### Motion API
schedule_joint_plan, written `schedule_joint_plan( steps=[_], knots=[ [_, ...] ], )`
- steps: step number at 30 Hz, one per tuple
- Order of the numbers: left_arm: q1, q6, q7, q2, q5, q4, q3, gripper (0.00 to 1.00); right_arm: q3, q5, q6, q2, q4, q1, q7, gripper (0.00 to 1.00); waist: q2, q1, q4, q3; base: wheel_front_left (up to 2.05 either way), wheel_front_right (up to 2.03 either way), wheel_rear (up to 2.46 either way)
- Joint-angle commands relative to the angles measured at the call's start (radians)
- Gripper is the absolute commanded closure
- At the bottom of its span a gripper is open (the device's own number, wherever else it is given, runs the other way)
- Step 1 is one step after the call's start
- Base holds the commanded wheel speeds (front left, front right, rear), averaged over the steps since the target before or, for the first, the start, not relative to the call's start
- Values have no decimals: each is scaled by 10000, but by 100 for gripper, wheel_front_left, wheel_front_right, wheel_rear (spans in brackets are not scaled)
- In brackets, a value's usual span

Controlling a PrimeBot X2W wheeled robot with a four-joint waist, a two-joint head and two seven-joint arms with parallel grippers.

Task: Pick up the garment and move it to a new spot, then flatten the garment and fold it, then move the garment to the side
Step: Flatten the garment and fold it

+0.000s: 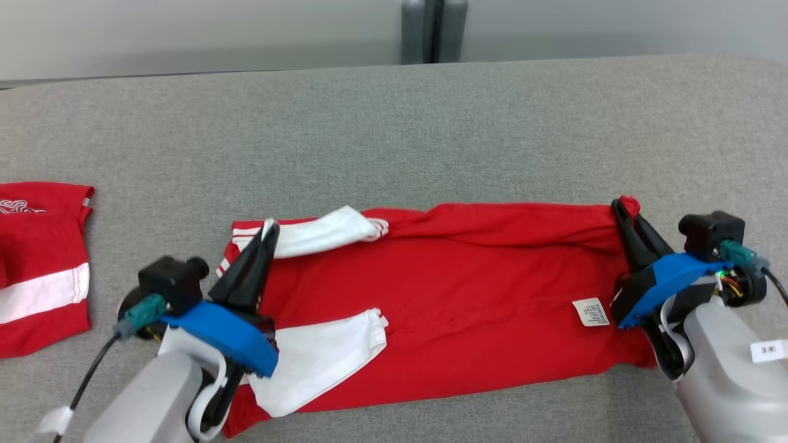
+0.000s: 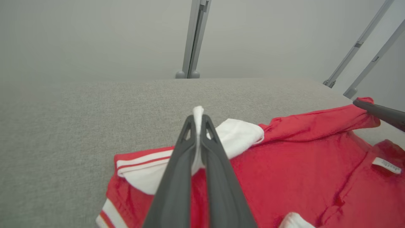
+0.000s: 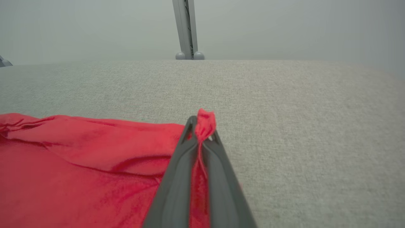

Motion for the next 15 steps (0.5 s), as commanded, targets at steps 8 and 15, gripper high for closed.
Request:
schedule_joint_plan(
  steps=[8, 15],
  knots=[
    [1252, 87, -43, -149, 160, -273, 311, 100, -821, -596, 1, 245, -386, 991, -54, 100, 1, 2, 126, -373, 0, 0, 0],
    [2183, 202, -44, -293, 153, -473, 619, 100, -1475, -709, 1, 437, -932, 1843, -54, 60, 1, 2, 71, -649, 0, 0, 0]
  ],
)
